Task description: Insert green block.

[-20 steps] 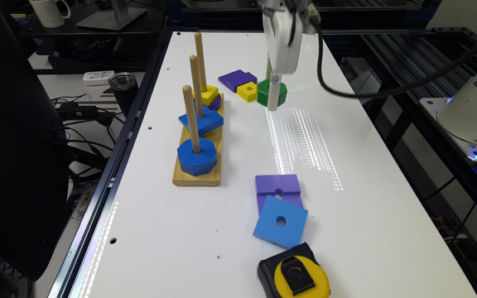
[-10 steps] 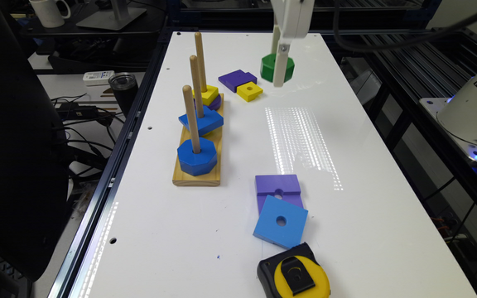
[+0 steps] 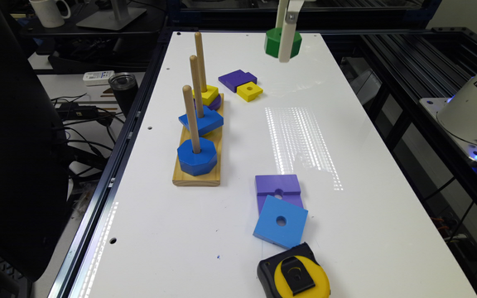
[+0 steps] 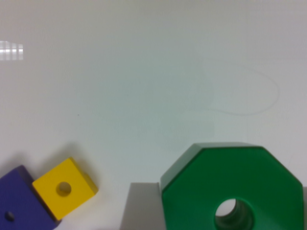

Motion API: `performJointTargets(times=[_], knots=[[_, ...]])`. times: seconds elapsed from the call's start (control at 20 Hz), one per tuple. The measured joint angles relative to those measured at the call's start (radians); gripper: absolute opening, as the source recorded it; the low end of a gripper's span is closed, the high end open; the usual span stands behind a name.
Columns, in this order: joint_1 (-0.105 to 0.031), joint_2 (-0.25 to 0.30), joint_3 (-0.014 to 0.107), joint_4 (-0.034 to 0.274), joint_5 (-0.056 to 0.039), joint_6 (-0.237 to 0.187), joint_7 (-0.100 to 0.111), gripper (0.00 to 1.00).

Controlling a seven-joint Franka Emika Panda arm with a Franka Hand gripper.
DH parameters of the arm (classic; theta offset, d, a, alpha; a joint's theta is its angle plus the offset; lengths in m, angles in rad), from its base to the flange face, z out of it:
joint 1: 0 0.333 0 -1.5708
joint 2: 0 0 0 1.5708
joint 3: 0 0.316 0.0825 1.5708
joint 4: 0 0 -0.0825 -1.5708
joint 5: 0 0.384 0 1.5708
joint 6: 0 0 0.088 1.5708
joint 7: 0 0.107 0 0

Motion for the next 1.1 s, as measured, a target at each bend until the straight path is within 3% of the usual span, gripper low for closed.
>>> performJointTargets(times=[0.45, 1.1], knots=[[0.000, -0.029, 0.000, 0.031, 0.0002, -0.060, 0.000, 0.00], [0.000, -0.035, 0.000, 0.037, 0.0003, -0.069, 0.000, 0.00]])
